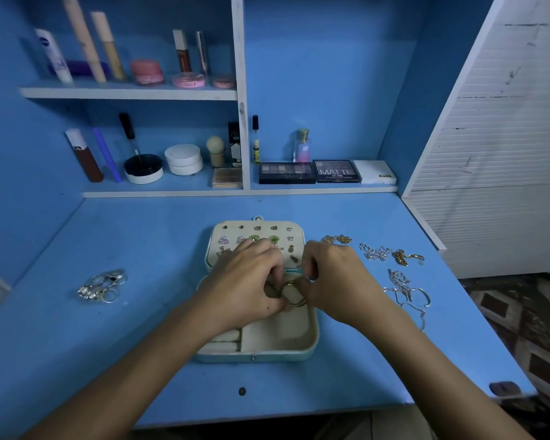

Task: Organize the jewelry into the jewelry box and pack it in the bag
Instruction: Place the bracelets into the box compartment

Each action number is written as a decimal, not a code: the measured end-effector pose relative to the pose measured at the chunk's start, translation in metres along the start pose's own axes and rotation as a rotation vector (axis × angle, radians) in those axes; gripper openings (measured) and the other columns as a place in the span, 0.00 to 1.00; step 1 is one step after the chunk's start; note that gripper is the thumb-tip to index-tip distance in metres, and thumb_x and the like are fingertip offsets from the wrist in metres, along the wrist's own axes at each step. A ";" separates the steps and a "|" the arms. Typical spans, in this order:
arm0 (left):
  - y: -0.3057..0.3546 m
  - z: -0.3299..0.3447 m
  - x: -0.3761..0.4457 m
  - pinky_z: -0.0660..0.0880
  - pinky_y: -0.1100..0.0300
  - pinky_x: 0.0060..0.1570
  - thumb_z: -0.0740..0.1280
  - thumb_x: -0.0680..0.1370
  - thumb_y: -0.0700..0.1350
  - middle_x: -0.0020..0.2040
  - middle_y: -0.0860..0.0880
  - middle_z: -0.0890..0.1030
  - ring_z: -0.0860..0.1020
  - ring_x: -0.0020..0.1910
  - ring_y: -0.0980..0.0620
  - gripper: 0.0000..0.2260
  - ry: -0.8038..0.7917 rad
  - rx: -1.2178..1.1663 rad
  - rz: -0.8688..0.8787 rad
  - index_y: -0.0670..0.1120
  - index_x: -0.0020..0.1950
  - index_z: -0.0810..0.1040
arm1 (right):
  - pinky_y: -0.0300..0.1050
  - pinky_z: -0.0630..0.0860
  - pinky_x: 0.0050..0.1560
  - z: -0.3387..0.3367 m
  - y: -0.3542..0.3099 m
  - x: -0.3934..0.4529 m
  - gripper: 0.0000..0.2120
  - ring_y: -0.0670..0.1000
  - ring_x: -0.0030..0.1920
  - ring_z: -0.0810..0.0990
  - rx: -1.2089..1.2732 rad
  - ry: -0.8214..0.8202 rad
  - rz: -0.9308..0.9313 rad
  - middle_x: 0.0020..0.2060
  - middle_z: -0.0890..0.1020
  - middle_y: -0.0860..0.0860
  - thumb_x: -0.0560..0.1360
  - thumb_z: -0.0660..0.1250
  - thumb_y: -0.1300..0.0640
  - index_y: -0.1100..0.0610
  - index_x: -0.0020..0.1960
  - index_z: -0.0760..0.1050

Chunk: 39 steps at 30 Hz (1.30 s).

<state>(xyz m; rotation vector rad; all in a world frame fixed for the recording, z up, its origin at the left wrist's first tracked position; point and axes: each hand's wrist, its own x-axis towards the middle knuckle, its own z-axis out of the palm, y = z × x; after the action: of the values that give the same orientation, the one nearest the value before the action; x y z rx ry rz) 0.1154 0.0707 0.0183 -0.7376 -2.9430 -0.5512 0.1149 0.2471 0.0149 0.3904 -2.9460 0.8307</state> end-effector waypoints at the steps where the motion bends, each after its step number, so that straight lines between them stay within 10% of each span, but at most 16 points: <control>1: -0.001 0.001 0.000 0.61 0.58 0.44 0.76 0.67 0.58 0.44 0.60 0.68 0.62 0.47 0.58 0.18 0.002 -0.010 -0.003 0.56 0.42 0.68 | 0.42 0.66 0.33 0.000 0.000 0.000 0.16 0.49 0.34 0.70 0.016 -0.015 0.045 0.33 0.72 0.46 0.70 0.70 0.62 0.49 0.35 0.64; 23: 0.001 -0.011 0.007 0.66 0.58 0.54 0.74 0.70 0.57 0.48 0.60 0.71 0.66 0.52 0.59 0.14 -0.127 -0.008 -0.009 0.59 0.40 0.68 | 0.34 0.71 0.26 -0.035 0.022 -0.020 0.02 0.49 0.34 0.79 0.261 0.033 0.228 0.37 0.80 0.44 0.78 0.68 0.53 0.48 0.47 0.75; 39: 0.037 0.009 0.072 0.72 0.57 0.50 0.69 0.78 0.50 0.39 0.61 0.78 0.70 0.43 0.64 0.02 -0.145 -0.066 0.152 0.56 0.49 0.82 | 0.28 0.69 0.34 -0.081 0.101 -0.048 0.05 0.42 0.37 0.75 -0.100 0.092 0.382 0.44 0.84 0.50 0.77 0.68 0.61 0.56 0.48 0.83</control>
<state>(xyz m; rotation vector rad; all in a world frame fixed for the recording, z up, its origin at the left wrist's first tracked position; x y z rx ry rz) 0.0693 0.1363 0.0324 -1.0408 -2.9761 -0.6090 0.1344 0.3837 0.0266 -0.2183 -3.0004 0.7018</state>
